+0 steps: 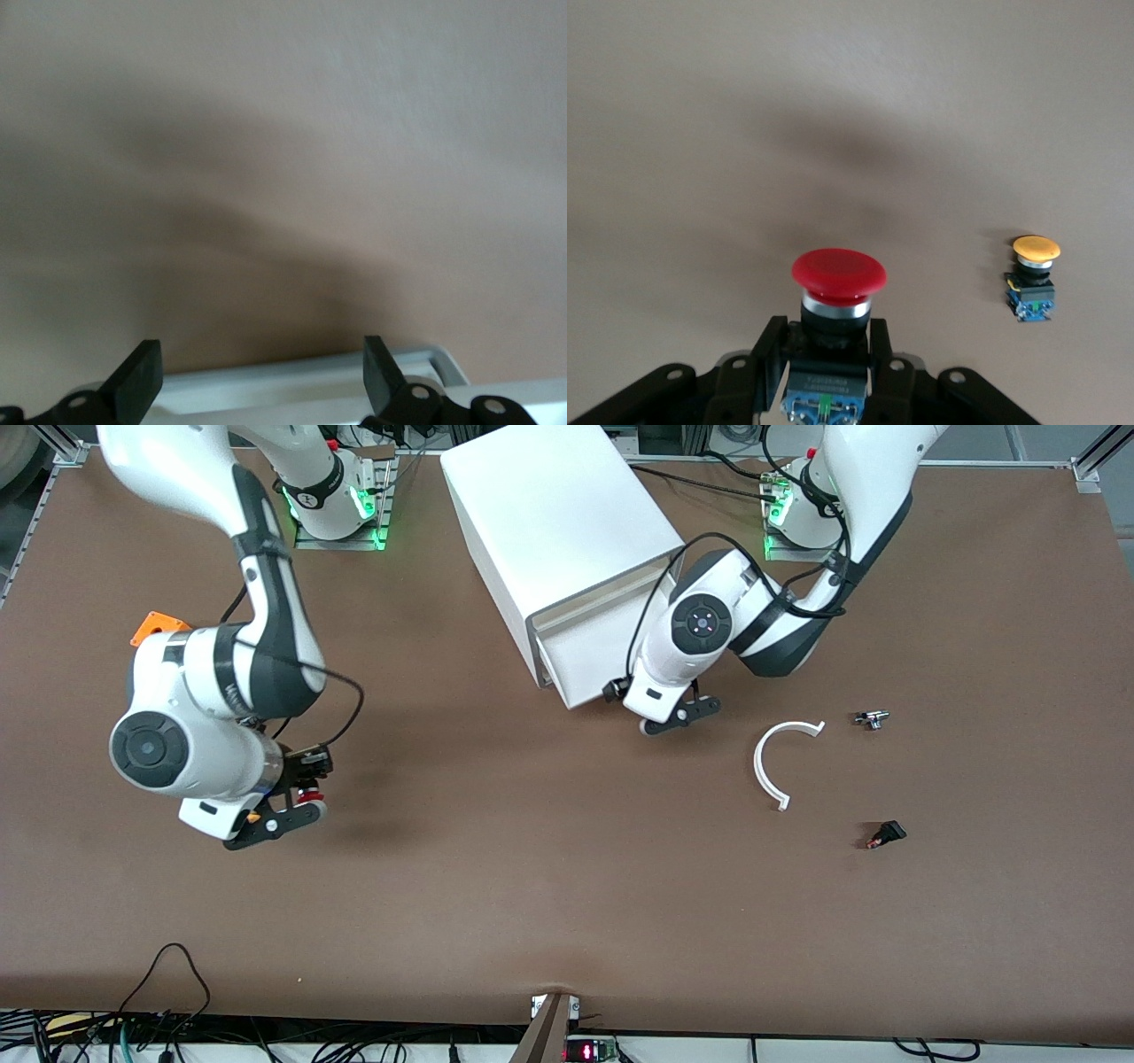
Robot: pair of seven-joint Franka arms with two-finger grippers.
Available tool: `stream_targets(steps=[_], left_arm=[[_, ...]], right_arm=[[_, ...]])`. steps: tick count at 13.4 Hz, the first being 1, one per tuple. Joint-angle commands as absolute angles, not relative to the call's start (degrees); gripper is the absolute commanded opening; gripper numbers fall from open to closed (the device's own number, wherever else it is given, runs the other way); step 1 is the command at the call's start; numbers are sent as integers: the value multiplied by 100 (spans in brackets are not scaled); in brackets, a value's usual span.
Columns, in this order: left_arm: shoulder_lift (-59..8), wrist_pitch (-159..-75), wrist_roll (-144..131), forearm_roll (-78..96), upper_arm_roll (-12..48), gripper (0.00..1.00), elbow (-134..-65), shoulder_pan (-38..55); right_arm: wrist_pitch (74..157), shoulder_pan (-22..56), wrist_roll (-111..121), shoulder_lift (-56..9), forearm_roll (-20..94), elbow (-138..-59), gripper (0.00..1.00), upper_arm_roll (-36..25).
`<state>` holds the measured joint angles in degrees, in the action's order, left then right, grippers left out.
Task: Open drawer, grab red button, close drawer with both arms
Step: 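Carry the red button away while the left gripper pushes the drawer shut, then lower the red button beside the yellow button and open the right gripper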
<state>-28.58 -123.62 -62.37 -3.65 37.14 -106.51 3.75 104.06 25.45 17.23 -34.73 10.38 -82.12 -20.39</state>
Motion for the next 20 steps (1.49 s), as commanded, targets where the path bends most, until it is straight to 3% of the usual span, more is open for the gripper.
stream_targets(steps=[1,4,12,13,14,15,16,20], left_arm=[[-2804,-12410,-6240,-62,3972,100,-10828,360],[-2882,-12410,-6205,123,4209,100,-10942,369],[-3050,-12410,-6214,562,4588,100,-11057,387],[-3050,-12393,-6223,571,4588,100,-11048,387],[-3032,-12358,-6197,571,4588,100,-11004,326],[-2997,-12349,-6179,528,4562,100,-10960,247],[-2980,-12340,-6179,484,4535,100,-10795,107],[-2997,-11884,-6073,-305,4491,100,-10179,-246]], right_arm=[[11229,2304,2335,-3059,1195,-9366,0,-2004],[12100,2188,2636,-2883,1195,-10219,0,-2004],[13798,2030,3304,-2927,1696,-11566,2,-1995],[13799,2022,3296,-2935,1740,-11566,9,-1995],[13764,2030,3235,-2936,1749,-11532,44,-1995],[13746,2030,3226,-2901,1749,-11514,64,-1986],[13676,2039,3226,-2866,1758,-11461,98,-1986],[12256,2048,2954,-2698,1758,-10454,99,-1986]])
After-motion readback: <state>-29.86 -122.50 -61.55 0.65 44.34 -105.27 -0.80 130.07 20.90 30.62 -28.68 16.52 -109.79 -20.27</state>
